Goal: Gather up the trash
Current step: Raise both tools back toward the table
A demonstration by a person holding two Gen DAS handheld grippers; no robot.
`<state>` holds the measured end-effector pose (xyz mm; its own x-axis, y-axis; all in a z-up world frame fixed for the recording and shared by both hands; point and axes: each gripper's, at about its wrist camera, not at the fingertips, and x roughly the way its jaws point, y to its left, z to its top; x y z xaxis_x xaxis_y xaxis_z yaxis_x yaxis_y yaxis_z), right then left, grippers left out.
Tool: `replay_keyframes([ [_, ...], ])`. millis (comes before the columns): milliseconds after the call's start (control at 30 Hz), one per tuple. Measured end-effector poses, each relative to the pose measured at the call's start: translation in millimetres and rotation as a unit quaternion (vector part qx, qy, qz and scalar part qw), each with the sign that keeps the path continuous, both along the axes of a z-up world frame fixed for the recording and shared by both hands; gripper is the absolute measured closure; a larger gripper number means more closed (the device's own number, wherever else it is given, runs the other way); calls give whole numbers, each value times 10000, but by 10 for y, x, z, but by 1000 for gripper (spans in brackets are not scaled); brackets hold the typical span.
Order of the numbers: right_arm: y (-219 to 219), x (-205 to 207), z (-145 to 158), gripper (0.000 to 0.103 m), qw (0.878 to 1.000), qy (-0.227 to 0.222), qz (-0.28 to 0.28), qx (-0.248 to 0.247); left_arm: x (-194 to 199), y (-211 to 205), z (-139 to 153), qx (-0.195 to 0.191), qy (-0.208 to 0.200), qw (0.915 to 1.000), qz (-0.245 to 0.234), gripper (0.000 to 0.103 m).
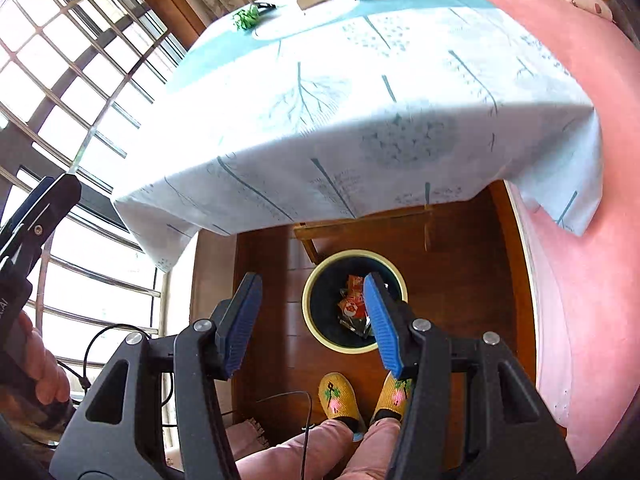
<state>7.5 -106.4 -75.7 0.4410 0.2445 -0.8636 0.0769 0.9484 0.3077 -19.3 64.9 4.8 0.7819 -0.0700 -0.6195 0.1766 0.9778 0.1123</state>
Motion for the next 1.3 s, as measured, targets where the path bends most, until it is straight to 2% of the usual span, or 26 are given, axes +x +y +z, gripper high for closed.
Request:
replay_keyframes([
  [167, 128, 81, 480, 53, 9997, -257, -19, -49, -78, 176, 673, -191, -324, 9993, -70, 34],
  [400, 164, 294, 1121, 53, 9967, -782, 16, -200, 117, 192, 1235, -398, -764, 9961, -193, 66],
  [433, 155, 343, 1188, 53, 9960, -870, 14, -221, 165, 181, 1297, -418, -805, 9957, -207, 73],
  [533, 89, 532, 1327, 53, 9938, -1073, -6, -283, 368, 139, 1427, -493, -798, 9953, -234, 83],
  [633, -47, 766, 1394, 53, 9922, -1217, 0, -272, 655, 55, 1466, -551, -707, 9958, -207, 92],
  [767, -299, 1224, 1364, 53, 9915, -1265, 111, -268, 1231, -147, 1416, -578, -433, 9974, 24, 92],
  [933, -770, 2005, 1176, 53, 9933, -1111, 292, -130, 2182, -524, 1282, -777, 183, 9963, 325, 92],
  [1033, -1064, 2522, 1067, 53, 9941, -1021, 367, -89, 2826, -772, 1121, -1000, 723, 9918, 331, 92],
  [1100, -1235, 2881, 1002, 53, 9942, -989, 425, -48, 3181, -921, 1005, -981, 928, 9899, 434, 92],
  [1200, -1409, 3361, 897, 53, 9935, -991, 562, -21, 3642, -1127, 849, -917, 1071, 9889, 467, 91],
  [1267, -1478, 3633, 828, 53, 9931, -975, 645, 25, 3885, -1231, 765, -838, 1142, 9889, 442, 87],
  [1300, -1509, 3751, 792, 53, 9931, -962, 666, 52, 3990, -1274, 726, -776, 1178, 9889, 467, 80],
])
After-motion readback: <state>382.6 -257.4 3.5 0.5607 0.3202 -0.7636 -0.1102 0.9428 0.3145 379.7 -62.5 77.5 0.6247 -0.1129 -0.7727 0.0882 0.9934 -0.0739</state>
